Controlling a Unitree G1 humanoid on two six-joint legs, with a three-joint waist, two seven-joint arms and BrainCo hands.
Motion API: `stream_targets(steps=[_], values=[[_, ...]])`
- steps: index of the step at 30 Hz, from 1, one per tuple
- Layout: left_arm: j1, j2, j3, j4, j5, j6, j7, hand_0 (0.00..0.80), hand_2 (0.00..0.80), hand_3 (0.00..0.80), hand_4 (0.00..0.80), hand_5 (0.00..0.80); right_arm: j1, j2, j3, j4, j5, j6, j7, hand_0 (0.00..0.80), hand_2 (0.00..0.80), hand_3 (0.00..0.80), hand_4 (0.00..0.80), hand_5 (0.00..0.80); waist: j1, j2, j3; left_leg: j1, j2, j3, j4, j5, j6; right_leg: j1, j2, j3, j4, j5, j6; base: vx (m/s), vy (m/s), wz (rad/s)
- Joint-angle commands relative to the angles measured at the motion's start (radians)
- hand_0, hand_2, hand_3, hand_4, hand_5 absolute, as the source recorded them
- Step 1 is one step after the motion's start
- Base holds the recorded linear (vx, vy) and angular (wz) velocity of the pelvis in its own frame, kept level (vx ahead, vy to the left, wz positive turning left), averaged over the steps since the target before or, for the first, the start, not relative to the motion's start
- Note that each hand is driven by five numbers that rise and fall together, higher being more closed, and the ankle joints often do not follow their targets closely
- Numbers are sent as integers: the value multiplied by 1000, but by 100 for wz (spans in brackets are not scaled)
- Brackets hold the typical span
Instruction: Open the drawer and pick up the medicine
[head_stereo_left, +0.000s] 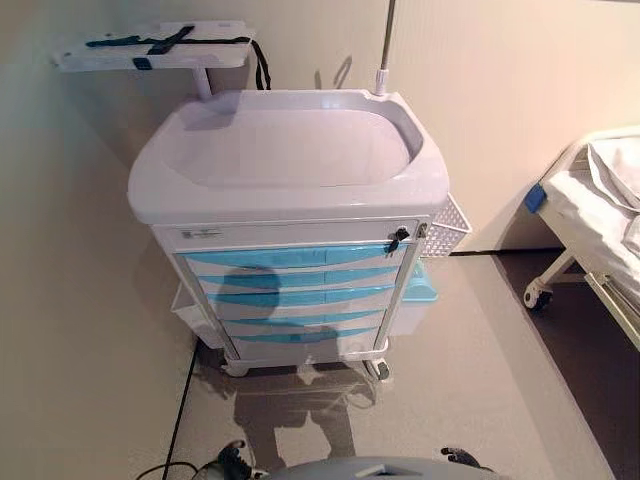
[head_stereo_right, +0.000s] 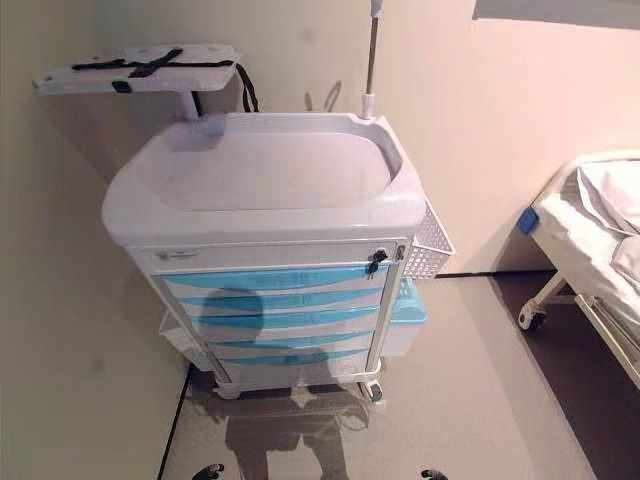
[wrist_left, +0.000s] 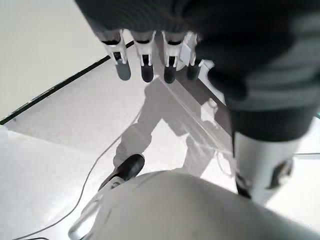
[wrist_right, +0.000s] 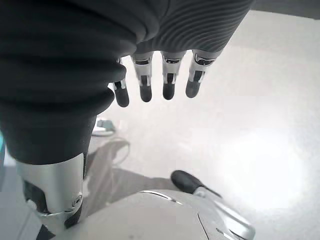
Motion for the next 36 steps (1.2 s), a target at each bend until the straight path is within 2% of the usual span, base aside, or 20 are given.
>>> stream_targets(steps=[1, 19, 31, 36], values=[[-27, -53, -3, 66, -2, -17, -9, 0, 0, 0, 0, 0, -41, -4, 32, 54, -27, -22, -7, 0, 0, 0, 0, 0, -16, -24, -17, -58, -29, 53, -2, 26, 0, -38, -8, -6, -3, 63, 69, 0, 0, 0], [-28, -54, -17, 63, 9, -21, -17, 0, 0, 0, 0, 0, -43, -6, 34, 53, -29, -23, -6, 0, 0, 0, 0, 0, -19, -23, -13, -55, -30, 54, -2, 22, 1, -38, -8, -5, -3, 63, 69, 0, 0, 0], [-29, -47, 17, 64, -26, -15, -7, 0, 0, 0, 0, 0, -39, -11, 29, 51, -30, -21, -3, 0, 0, 0, 0, 0, -18, -24, -4, -56, -31, 51, -2, 19, 5, -41, -10, -7, 3, 59, 69, 0, 0, 0], [-48, -36, 31, 23, -80, -29, 2, 0, 0, 0, 0, 0, -49, -23, 30, 29, -21, -26, -7, 0, 0, 0, 0, 0, -18, -24, 31, -84, -34, 44, -2, 30, 13, -83, -14, -7, 38, 52, 65, -15, 7, 0]])
